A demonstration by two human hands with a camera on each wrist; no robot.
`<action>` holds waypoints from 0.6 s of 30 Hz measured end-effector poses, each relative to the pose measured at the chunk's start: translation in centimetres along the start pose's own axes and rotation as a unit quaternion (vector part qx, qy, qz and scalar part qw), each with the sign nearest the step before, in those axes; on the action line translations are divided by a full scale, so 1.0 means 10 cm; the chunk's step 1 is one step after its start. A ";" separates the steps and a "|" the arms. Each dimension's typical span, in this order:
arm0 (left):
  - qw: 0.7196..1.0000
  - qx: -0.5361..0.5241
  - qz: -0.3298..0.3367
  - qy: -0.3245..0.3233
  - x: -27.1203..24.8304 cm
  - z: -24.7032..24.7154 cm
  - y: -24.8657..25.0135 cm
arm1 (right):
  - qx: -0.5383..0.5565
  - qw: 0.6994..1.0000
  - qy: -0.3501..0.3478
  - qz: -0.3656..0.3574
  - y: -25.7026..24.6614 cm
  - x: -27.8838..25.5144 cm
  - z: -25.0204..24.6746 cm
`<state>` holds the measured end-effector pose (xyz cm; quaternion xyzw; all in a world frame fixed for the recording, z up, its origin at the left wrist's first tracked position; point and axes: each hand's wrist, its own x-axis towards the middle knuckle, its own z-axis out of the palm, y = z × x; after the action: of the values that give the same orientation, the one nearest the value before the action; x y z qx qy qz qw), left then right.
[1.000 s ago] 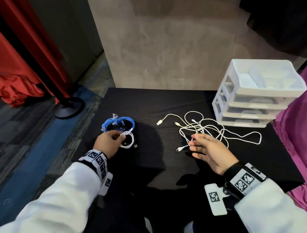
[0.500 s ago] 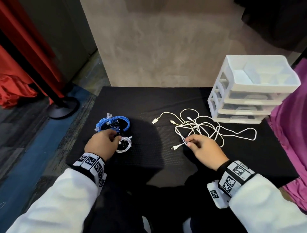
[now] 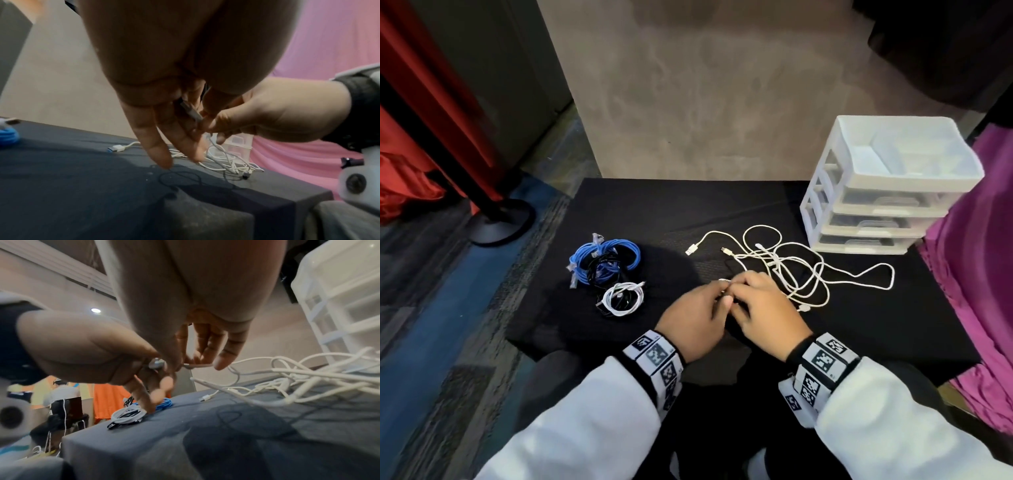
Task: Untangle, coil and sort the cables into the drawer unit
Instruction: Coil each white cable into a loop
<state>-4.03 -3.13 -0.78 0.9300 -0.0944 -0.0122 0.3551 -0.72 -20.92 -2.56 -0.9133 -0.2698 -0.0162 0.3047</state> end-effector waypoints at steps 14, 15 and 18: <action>0.955 -0.283 -0.010 0.089 -0.16 -1.01 0.12 | -0.073 0.995 0.060 0.012 0.25 0.15 -0.39; 0.941 -0.324 -0.012 0.102 -0.18 -1.09 0.10 | -0.079 0.994 0.068 0.014 0.24 0.22 -0.47; 0.906 -0.406 -0.014 0.113 -0.23 -1.21 0.11 | -0.090 0.994 0.064 0.018 0.22 0.47 -0.70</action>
<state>-5.43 4.45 8.91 0.7014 -0.0273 0.0508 0.7105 5.36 -24.06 2.87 -0.9386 -0.2310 -0.0936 0.2386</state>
